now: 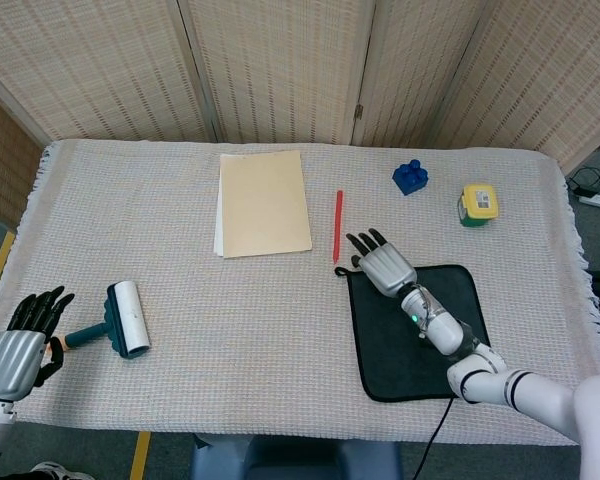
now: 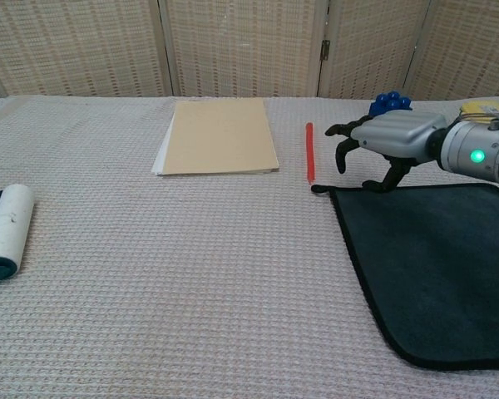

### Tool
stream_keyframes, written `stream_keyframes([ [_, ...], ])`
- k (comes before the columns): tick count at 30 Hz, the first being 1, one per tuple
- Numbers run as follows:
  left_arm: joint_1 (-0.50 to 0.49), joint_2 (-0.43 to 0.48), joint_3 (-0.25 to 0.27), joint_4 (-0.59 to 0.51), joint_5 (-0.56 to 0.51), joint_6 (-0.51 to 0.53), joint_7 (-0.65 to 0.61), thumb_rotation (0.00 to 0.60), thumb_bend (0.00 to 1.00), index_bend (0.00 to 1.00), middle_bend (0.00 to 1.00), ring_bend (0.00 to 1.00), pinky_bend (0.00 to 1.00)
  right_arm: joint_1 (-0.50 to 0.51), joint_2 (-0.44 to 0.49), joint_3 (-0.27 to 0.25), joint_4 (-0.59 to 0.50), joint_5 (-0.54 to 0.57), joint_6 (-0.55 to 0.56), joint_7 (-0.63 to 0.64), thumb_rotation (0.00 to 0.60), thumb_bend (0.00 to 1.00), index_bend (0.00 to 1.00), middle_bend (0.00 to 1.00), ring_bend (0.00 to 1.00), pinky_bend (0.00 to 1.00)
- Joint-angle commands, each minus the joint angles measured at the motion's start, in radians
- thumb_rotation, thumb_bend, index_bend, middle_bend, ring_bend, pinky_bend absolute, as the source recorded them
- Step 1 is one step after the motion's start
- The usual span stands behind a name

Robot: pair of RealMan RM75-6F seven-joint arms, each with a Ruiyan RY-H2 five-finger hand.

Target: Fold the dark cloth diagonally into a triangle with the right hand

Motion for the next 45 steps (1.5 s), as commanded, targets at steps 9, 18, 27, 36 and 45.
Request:
stream_keyframes([
  [9,0.000,0.005,-0.002,0.001,-0.004,-0.004,-0.013,0.600,0.90,0.00,0.06,0.00,0.00,0.049,-0.141,-0.045,0.189,-0.056,0.027,0.140,0.600,0.49,0.39,0.03,0.02,0.00],
  [18,-0.001,0.008,-0.003,0.002,-0.008,-0.008,-0.020,0.600,0.90,0.00,0.06,0.00,0.00,0.062,-0.194,-0.065,0.274,-0.073,0.042,0.182,0.600,0.49,0.41,0.05,0.04,0.00],
  [27,-0.004,0.007,-0.004,0.007,-0.014,-0.019,-0.022,0.600,0.90,0.00,0.06,0.00,0.00,0.056,-0.231,-0.077,0.341,-0.098,0.103,0.224,0.600,0.49,0.55,0.13,0.09,0.00],
  [36,-0.006,0.005,-0.004,0.010,-0.015,-0.023,-0.022,0.600,0.90,0.00,0.06,0.00,0.00,0.051,-0.237,-0.092,0.369,-0.120,0.140,0.262,0.600,0.49,0.60,0.16,0.11,0.00],
  [45,-0.003,0.006,-0.002,0.009,-0.007,-0.013,-0.022,0.600,0.90,0.00,0.06,0.00,0.00,-0.028,-0.116,-0.149,0.218,-0.171,0.257,0.286,0.600,0.49,0.61,0.17,0.11,0.00],
])
